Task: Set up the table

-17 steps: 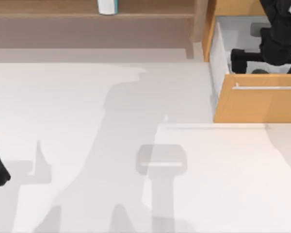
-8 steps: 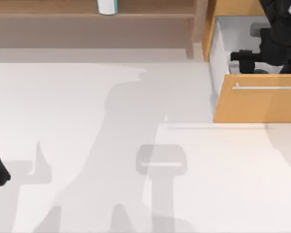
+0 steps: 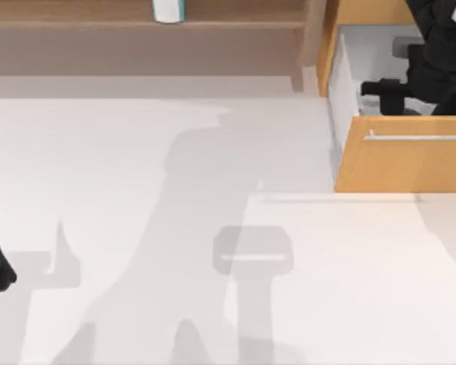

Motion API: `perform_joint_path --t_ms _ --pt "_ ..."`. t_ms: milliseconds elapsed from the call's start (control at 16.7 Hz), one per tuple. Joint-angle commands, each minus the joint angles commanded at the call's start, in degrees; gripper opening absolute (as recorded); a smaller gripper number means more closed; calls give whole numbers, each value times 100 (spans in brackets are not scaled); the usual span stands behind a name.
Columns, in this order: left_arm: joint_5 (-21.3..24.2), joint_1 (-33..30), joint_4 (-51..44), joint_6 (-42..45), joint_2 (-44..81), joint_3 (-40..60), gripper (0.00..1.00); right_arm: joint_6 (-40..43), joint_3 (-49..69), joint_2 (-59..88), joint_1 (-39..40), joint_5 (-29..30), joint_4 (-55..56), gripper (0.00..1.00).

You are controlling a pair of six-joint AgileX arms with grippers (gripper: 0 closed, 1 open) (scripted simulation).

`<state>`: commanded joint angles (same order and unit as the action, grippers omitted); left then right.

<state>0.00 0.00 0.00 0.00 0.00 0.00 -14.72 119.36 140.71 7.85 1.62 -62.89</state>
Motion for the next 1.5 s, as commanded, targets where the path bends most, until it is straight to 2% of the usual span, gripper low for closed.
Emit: perform_joint_path --t_ms 720,1140,1500 --pt "0 0 0 0 0 0 100 108 -132 -390 14 3 -51 0" --pt "0 0 0 0 0 0 100 553 -1185 -2167 -222 -51 479 0" --pt "0 0 0 0 0 0 100 1072 -2827 -4114 -840 -98 1067 0"
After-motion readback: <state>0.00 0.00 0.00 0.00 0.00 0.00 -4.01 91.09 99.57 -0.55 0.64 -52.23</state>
